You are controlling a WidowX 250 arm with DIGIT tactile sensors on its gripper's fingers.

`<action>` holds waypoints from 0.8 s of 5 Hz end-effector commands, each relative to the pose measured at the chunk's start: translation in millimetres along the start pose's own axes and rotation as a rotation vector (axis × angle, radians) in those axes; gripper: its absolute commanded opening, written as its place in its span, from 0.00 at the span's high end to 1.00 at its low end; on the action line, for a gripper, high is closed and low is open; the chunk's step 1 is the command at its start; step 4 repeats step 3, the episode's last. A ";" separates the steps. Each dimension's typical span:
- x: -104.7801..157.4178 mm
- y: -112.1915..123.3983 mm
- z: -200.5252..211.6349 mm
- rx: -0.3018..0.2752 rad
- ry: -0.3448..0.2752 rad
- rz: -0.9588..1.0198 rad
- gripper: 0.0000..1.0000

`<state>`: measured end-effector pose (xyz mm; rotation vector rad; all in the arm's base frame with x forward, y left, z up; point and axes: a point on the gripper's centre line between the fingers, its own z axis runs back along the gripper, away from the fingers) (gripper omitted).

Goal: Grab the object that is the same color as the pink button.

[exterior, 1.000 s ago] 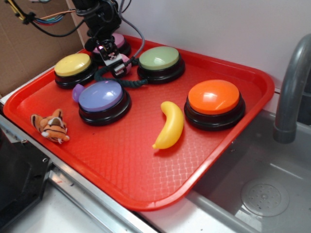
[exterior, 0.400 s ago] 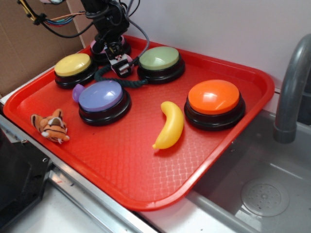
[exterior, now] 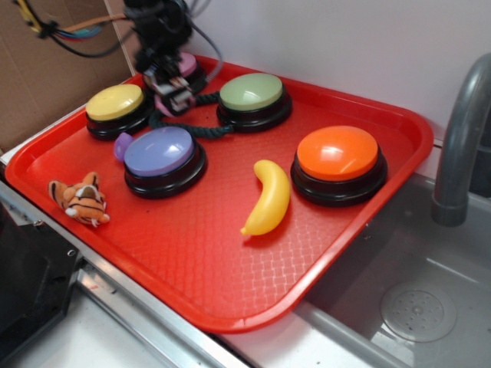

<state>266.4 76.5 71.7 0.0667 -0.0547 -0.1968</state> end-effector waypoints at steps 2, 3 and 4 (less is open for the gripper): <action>25.0 -65.4 89.5 -0.099 -0.055 0.076 1.00; 30.5 -71.0 85.6 -0.044 -0.025 0.080 1.00; 30.5 -71.0 85.6 -0.044 -0.025 0.080 1.00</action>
